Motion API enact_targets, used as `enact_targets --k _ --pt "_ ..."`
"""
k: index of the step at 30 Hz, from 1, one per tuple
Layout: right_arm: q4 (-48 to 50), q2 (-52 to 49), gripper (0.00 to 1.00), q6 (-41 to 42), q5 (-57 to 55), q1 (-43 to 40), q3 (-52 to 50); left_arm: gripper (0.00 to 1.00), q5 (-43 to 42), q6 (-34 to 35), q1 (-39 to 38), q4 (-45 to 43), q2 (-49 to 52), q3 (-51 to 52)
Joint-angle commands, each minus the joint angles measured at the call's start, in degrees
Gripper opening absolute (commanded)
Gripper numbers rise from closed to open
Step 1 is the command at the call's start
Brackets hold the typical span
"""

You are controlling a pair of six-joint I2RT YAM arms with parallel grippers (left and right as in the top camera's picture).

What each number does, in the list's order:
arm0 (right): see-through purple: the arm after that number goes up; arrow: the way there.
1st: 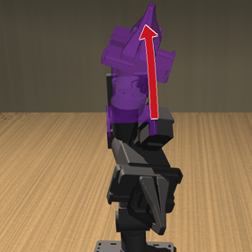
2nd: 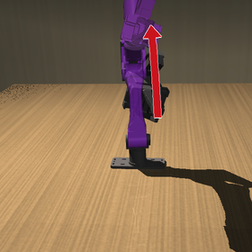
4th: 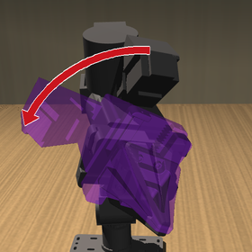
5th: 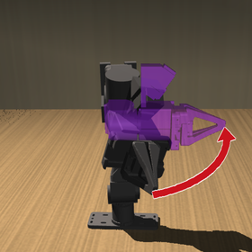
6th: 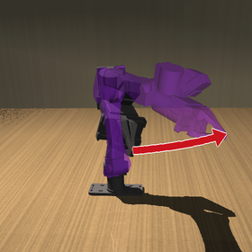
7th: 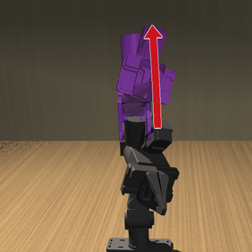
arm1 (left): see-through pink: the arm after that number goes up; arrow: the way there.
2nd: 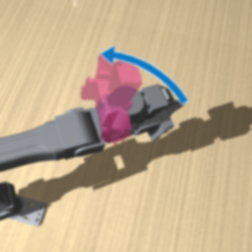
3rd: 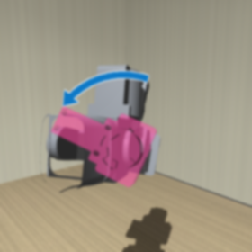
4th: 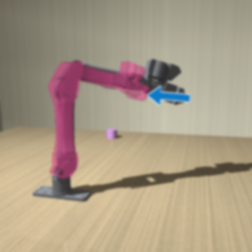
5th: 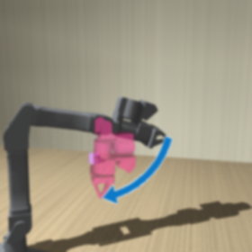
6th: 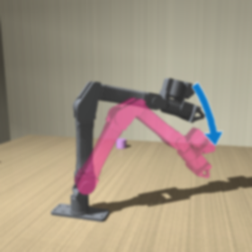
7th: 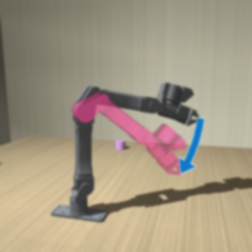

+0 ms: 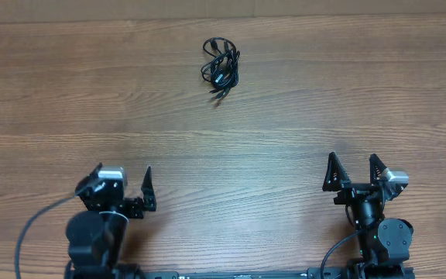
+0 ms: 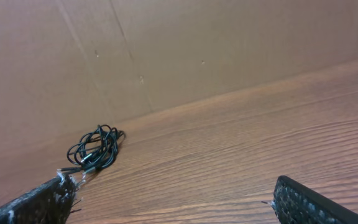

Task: Untangle cables
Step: 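Reach the left gripper forward to the black cable bundle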

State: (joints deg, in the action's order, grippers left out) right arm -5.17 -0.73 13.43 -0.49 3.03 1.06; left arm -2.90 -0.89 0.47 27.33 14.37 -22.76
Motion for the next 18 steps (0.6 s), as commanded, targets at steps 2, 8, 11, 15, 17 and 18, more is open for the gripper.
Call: enact_targets --k 2,8,11,15,17,18 --pt "0.35 0.59 1.0 -0.42 -0.7 -0.15 -0.59 1.0 -0.66 -1.27 0.26 3.43 12.28 -12.22" --pt "0.35 0.59 1.0 -0.42 -0.68 -0.15 -0.59 1.0 -5.11 -1.25 0.24 10.82 26.32 -25.49" --pt "0.35 0.59 1.0 -0.42 -0.7 -0.15 -0.59 1.0 -6.16 -1.25 0.24 14.99 32.68 -31.98" --pt "0.35 0.59 1.0 -0.42 -0.7 -0.15 -0.59 1.0 -6.36 -1.27 -0.2 20.5 41.13 -40.81" --pt "0.35 0.59 1.0 -0.42 -0.7 -0.15 -0.59 1.0 -6.64 -1.25 -1.2 23.08 45.46 -45.16" --pt "0.35 0.59 1.0 -0.42 -0.7 -0.15 -0.59 1.0 -7.13 -1.22 -1.81 24.22 47.58 -47.3"
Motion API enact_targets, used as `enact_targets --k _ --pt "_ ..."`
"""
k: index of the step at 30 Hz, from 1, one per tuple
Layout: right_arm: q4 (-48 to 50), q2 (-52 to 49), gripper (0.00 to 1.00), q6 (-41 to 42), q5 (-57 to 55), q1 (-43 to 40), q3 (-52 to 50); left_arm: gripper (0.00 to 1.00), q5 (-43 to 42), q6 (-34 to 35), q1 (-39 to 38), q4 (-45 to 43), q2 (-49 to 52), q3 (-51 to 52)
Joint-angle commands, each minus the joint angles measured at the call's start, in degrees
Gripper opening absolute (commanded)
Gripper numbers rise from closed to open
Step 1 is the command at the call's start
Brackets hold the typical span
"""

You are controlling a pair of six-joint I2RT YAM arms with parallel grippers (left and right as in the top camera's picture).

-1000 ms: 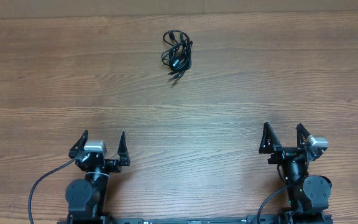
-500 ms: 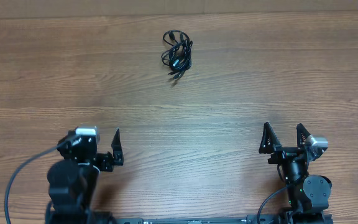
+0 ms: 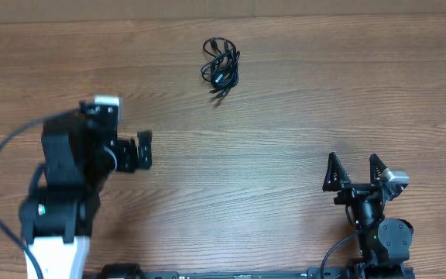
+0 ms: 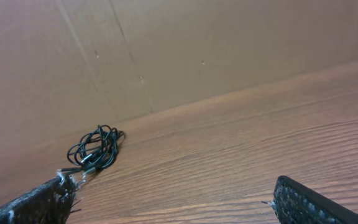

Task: Untangle cables
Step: 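Reach the left gripper forward to the black cable bundle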

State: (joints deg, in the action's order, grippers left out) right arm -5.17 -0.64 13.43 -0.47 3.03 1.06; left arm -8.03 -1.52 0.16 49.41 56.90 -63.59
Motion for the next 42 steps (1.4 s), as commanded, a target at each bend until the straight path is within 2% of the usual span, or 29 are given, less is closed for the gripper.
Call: enact_targets --k 1,5,14,21,25,42 --pt "0.35 0.5 1.0 -0.42 -0.72 -0.15 -0.59 1.0 -2.84 -0.33 -2.01 3.17 6.88 -8.35" --pt "0.35 0.5 1.0 -0.42 -0.72 -0.15 -0.59 1.0 -7.06 0.92 -4.52 7.82 15.26 -17.68" --pt "0.35 0.5 1.0 -0.42 -0.72 -0.15 -0.59 1.0 -5.92 1.49 -10.93 16.74 31.28 -35.76" --pt "0.35 0.5 1.0 -0.42 -0.72 -0.15 -0.59 1.0 -5.92 1.49 -14.14 17.88 41.68 -43.21" --pt "0.35 0.5 1.0 -0.39 -0.7 -0.15 -0.59 1.0 -3.8 1.49 -14.56 15.82 46.4 -45.11" --pt "0.35 0.5 1.0 -0.42 -0.72 -0.15 -0.59 1.0 -3.91 1.53 -17.29 -0.5 66.42 -45.27"
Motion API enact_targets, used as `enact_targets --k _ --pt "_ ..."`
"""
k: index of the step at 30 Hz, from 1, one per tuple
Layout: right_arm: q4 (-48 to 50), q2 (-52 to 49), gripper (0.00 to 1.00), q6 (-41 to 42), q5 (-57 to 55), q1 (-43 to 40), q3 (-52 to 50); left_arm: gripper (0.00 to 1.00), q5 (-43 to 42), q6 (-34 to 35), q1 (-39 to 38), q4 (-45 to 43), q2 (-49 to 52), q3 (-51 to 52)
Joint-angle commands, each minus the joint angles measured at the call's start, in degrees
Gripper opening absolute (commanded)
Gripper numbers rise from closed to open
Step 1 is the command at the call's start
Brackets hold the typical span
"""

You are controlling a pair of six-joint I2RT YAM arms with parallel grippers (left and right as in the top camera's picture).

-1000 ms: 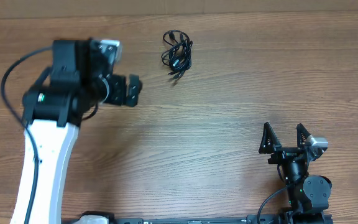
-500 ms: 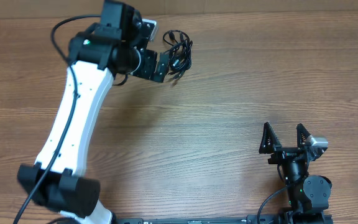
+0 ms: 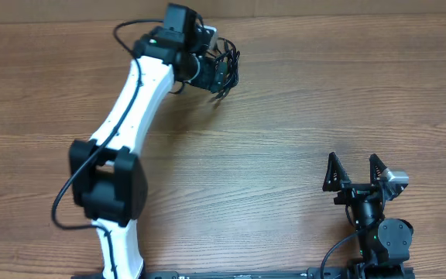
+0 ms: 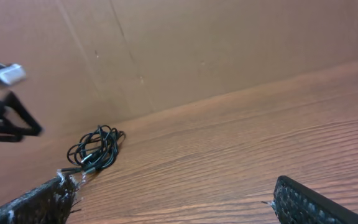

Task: Untangle cables
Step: 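Reach the left gripper forward to the black cable bundle, then close the left gripper on the cable bundle and lift it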

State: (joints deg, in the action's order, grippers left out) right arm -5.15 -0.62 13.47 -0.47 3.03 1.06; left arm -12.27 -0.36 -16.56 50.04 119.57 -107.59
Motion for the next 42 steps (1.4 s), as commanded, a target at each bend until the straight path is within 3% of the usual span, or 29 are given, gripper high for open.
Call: enact_targets --k 1,11,18,26,42 --pt "0.33 0.48 1.0 -0.46 -0.72 -0.15 -0.59 0.99 0.31 0.37 -0.57 -1.29 4.87 -1.27" --pt "0.33 0.48 1.0 -0.46 -0.72 -0.15 -0.59 1.0 0.9 0.57 -0.37 -4.33 11.39 -1.27" --pt "0.33 0.48 1.0 -0.46 -0.72 -0.15 -0.59 1.0 1.16 0.59 -0.24 -11.78 11.26 -1.27" --pt "0.35 0.48 1.0 -0.46 -0.7 -0.15 -0.59 1.0 13.31 0.52 -0.31 -18.69 11.93 -1.05" --pt "0.33 0.48 1.0 -0.46 -0.72 -0.15 -0.59 1.0 7.74 0.57 -0.52 -22.93 14.82 -0.79"
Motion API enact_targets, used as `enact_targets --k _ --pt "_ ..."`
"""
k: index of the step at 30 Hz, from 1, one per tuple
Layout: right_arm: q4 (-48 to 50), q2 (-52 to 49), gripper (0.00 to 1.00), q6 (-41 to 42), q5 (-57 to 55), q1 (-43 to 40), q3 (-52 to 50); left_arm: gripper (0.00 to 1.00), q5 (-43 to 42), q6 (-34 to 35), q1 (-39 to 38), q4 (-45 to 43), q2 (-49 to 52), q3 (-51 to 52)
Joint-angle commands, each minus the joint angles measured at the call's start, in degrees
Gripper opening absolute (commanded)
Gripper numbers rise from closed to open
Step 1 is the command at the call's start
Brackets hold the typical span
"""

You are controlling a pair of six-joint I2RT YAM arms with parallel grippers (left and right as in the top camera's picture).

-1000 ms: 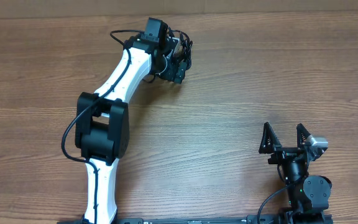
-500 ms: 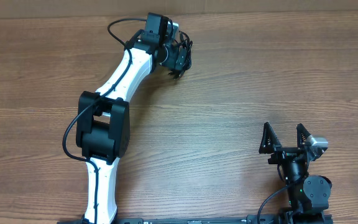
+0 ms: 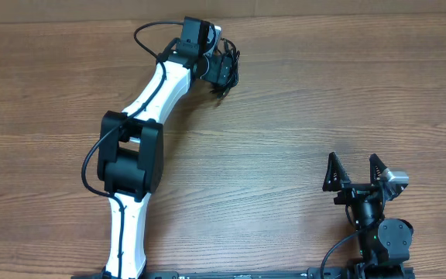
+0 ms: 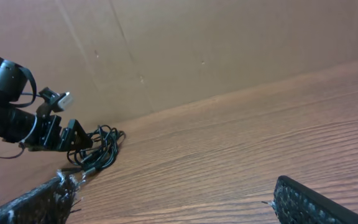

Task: Untangle cables
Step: 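Close the left gripper on the cable bundle and lift it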

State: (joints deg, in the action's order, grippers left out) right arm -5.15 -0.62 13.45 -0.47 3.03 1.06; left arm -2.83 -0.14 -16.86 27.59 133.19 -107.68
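The tangled black cable bundle [image 3: 235, 68] lies on the far middle of the wooden table [image 3: 300, 116]. My left arm reaches out to it, and the left gripper [image 3: 223, 70] sits over the bundle's left part with its fingers apart, hiding some of the loops. In the right wrist view the bundle [image 4: 101, 152] lies near the cardboard wall, with the left gripper [image 4: 67, 138] low at its left side. My right gripper [image 3: 355, 167] stands open near the front right edge, nothing between its fingers [image 4: 291, 193].
A brown cardboard wall [image 4: 197, 50] runs along the table's far edge, just behind the bundle. The white left arm [image 3: 149, 108] slants across the left half of the table.
The left gripper has shifted a little to the right and down onto the bundle; in the right wrist view it went from high and left of the cables to right at them. The right arm is unchanged.
Both grippers first rested open at the front edge, the bundle alone at the far middle. Then the left arm stood raised over the left of the table. Later it hung just left of the bundle, and now its fingers are at the cables. The right arm never moved.
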Motion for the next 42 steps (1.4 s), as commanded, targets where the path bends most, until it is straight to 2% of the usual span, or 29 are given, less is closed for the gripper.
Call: enact_targets --k 1,15,19,27,29,36,42 --pt "0.33 0.48 1.0 -0.44 -0.72 -0.15 -0.59 1.0 -1.7 0.35 -0.22 -0.7 1.2 -0.7" --pt "0.33 0.48 1.0 -0.44 -0.72 -0.15 -0.59 1.0 -1.66 0.33 -0.33 -1.09 2.1 -0.42" --pt "0.33 0.48 1.0 -0.44 -0.72 -0.15 -0.59 0.89 -1.68 0.35 -0.35 -1.07 2.38 -0.42" --pt "0.33 0.48 1.0 -0.44 -0.72 -0.15 -0.59 0.82 -1.7 0.35 -0.44 -1.05 2.58 -0.42" --pt "0.33 0.48 1.0 -0.44 -0.72 -0.15 -0.59 0.72 -1.7 0.35 -0.44 -1.14 2.58 -0.42" --pt "0.33 0.48 1.0 -0.42 -0.72 -0.15 -0.59 0.04 -2.21 0.35 -0.44 -1.14 2.58 -0.42" --pt "0.33 0.48 1.0 -0.44 -0.72 -0.15 -0.59 0.04 -6.62 0.33 -0.44 -0.59 1.84 -0.5"
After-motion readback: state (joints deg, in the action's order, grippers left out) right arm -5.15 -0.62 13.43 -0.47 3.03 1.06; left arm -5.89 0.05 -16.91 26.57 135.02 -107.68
